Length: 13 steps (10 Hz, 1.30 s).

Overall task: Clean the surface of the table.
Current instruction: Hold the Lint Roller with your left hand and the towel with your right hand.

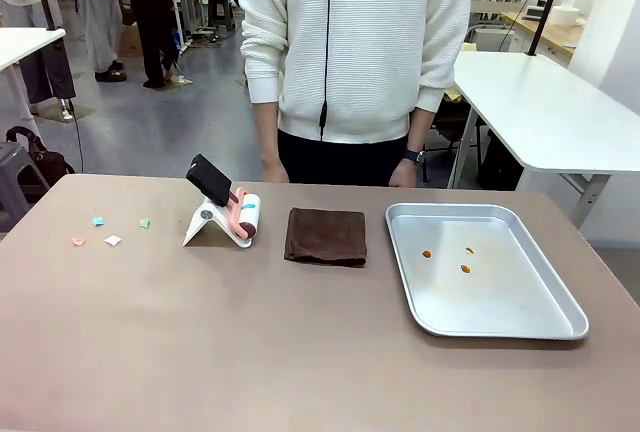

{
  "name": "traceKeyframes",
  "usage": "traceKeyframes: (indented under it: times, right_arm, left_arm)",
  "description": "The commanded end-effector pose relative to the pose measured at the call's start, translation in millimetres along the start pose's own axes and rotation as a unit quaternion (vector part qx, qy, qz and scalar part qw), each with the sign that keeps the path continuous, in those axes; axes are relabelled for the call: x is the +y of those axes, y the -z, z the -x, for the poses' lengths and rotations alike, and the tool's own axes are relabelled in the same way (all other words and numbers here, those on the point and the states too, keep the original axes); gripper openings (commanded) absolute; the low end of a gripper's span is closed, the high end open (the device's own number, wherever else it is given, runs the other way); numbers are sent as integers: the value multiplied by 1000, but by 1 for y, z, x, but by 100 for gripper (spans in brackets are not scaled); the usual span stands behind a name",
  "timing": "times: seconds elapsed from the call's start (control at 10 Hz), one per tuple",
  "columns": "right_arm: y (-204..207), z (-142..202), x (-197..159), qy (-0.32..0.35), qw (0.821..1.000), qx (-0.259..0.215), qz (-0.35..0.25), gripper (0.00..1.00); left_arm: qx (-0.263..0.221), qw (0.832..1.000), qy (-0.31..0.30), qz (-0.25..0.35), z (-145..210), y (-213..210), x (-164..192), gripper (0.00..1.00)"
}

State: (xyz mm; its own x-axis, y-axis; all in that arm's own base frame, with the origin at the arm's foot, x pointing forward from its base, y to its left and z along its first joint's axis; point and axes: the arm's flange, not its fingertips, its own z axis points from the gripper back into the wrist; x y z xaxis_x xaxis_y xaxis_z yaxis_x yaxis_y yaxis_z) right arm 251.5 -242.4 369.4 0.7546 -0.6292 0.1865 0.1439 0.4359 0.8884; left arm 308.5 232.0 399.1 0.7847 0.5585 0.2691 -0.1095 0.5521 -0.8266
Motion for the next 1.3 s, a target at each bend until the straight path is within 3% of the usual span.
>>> traceKeyframes:
  times: [0.0,0.3,0.5,0.8,1.2]
  right_arm:
    - [31,44,53,-82,995,-38,41,100]
    - [84,84,132,-218,968,-19,119,100]
    - [130,103,177,-265,953,27,147,100]
    - [194,138,232,-276,948,58,149,100]
    - [292,166,264,-264,921,264,112,100]
  left_arm:
    - [30,999,39,-16,-18,18,-45,100]
    - [116,975,183,-42,-21,76,-146,100]
    - [154,961,226,-48,-11,111,-190,100]
    - [208,941,257,-75,15,161,-226,100]
    - [228,931,279,-68,45,205,-250,100]
